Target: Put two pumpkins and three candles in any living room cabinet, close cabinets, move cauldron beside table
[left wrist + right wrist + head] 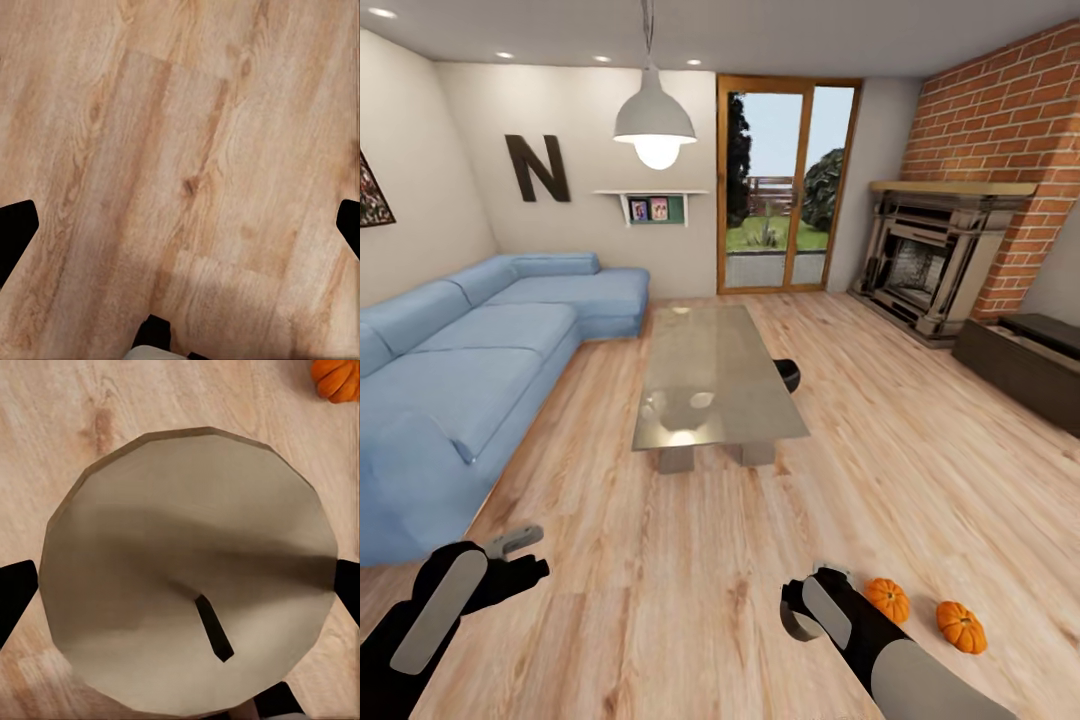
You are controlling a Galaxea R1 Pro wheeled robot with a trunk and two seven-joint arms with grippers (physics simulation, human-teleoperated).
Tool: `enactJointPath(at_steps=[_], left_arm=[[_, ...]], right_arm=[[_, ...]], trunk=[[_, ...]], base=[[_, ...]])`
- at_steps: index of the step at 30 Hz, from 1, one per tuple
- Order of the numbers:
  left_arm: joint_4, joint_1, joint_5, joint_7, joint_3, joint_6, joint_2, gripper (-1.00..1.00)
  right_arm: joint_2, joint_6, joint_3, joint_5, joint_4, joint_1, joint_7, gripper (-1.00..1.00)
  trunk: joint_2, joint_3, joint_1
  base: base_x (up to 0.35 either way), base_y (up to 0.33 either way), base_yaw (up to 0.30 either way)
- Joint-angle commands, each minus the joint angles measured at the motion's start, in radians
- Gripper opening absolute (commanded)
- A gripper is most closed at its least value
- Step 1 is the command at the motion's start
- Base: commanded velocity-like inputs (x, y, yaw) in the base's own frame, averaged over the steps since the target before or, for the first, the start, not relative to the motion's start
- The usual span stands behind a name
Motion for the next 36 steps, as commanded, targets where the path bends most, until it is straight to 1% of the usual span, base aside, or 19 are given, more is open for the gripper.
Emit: enactJointPath(at_steps=[1,21,28,36], left_arm=[[-0.001,-0.001,0.010,0.011,-0.002,0.001,0.001,1.00],[-0.001,-0.001,0.011,0.011,-0.002,0.001,0.000,1.00],[-0.001,-0.001,0.011,0.011,-0.002,0.001,0.000,1.00],[-0.001,-0.001,0.011,0.010,-0.003,0.001,0.000,1.00]], right_arm=[[-0.001,0.003,0.007,-0.007,-0.001,-0.001,-0.008,-1.00],[-0.001,0.002,0.006,-0.008,-0.001,-0.001,-0.008,-1.00],[-0.001,0.003,0.006,-0.008,-0.001,-0.001,-0.008,-1.00],[-0.001,0.003,0.006,-0.008,-0.001,-0.001,-0.008,-1.00]], trunk=[[0.007,0.002,-0.004],[0.147,0.070,-0.081],[0.196,0.096,-0.107],[0.252,0.124,-0.138]], base=[[-0.004,0.000,-0.280],[-0.001,0.000,-0.280],[-0.182,0.000,-0.280],[-0.032,0.000,-0.280]])
